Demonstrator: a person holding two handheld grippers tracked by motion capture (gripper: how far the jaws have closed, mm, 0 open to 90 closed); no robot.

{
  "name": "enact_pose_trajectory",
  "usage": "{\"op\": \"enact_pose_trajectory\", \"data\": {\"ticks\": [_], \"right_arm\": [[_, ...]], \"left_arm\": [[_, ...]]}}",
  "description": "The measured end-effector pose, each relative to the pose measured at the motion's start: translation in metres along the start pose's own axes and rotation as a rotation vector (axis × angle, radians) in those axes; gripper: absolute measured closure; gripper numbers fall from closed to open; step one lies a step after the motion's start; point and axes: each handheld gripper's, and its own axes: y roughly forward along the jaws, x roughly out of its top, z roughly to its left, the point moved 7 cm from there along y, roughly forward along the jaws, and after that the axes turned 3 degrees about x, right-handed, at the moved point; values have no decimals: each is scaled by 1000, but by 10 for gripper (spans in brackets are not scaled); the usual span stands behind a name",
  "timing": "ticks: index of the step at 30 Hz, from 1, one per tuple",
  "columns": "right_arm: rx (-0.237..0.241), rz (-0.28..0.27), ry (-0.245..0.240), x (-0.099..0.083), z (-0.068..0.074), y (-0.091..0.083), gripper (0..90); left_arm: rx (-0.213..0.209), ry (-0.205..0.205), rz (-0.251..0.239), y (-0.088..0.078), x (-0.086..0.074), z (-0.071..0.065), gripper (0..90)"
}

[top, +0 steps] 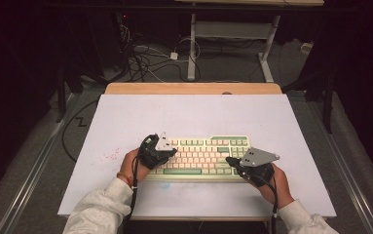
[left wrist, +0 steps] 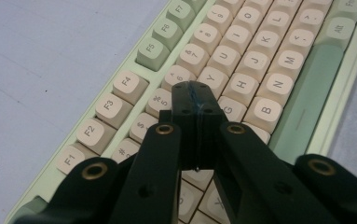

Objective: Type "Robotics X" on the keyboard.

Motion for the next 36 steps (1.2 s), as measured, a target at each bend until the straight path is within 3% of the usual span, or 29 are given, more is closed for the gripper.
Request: {"op": "enact_pose_trajectory", "data": {"ticks": [17, 25, 36], "right_arm": [[22, 80, -1, -12, -1, 18, 900], [14, 162, -1, -18, -1, 30, 900], [13, 164, 5, -18, 0, 30, 900]], "left_arm": [[2, 0, -11, -4, 0, 1, 872], [-1, 3, -14, -6, 1, 1, 872], [-15, 15, 0, -4, 3, -2, 872]]}}
